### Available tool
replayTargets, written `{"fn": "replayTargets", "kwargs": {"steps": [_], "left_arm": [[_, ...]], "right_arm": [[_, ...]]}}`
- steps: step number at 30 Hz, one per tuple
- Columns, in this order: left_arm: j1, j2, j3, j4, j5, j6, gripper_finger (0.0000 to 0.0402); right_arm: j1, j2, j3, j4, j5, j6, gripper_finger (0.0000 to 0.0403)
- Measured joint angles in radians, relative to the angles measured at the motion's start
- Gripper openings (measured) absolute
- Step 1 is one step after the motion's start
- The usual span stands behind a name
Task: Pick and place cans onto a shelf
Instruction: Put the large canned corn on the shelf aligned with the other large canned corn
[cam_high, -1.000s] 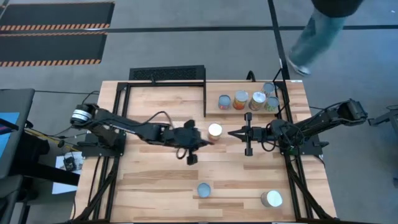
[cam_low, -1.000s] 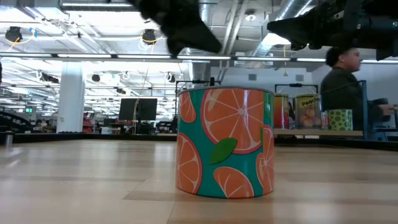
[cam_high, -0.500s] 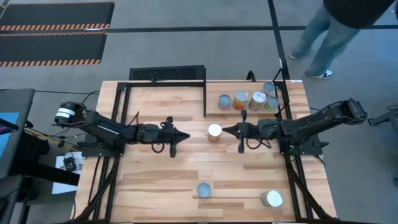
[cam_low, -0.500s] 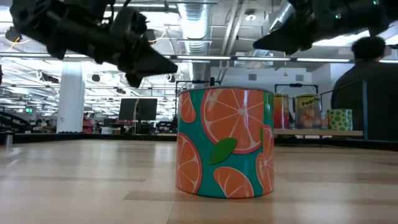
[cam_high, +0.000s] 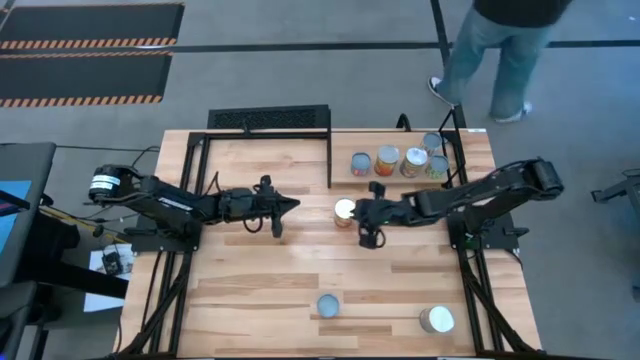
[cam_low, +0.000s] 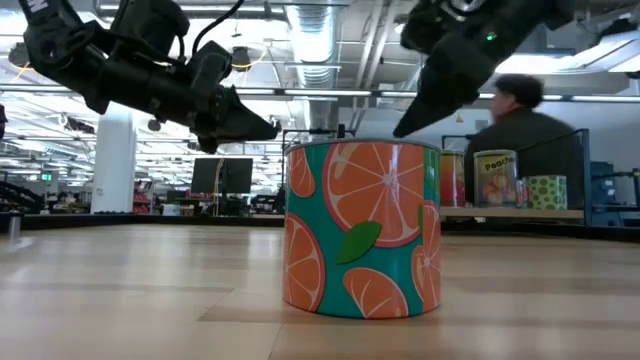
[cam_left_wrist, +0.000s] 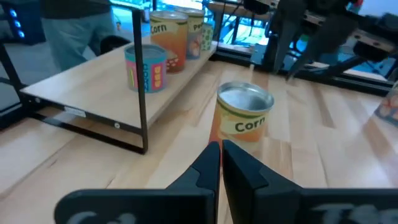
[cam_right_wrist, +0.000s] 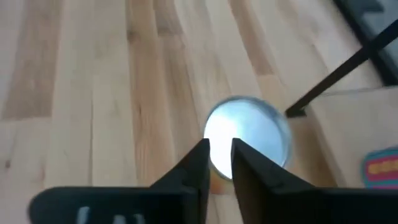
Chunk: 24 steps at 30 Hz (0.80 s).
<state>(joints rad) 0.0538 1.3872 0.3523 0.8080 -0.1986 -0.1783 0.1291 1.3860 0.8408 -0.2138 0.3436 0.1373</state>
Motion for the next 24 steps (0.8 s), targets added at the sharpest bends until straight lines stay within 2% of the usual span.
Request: {"fn": "replayTargets", "kwargs": {"steps": [8,11,14,24], "left_arm": [[0.003,0.002,0.0,-0.058,0.002,0.001,0.0006],[0.003,0.002,0.0,-0.067,0.002,0.007,0.0006],[0.002,0.002,0.0,-0.075,0.002,0.012,0.0006],[0.002,0.002,0.0,-0.095,0.011,0.009,0.0006]], "right_arm": [[0.001,0.2,0.199,-0.149,0.004,0.049,0.0155],[0.009,0.265,0.273,-0.234,0.073,0.043,0.0161],[0.023,0.327,0.333,-0.317,0.153,0.017,0.0155],[0.026,0.436,0.439,-0.44,0.167,0.011,0.0084]]}}
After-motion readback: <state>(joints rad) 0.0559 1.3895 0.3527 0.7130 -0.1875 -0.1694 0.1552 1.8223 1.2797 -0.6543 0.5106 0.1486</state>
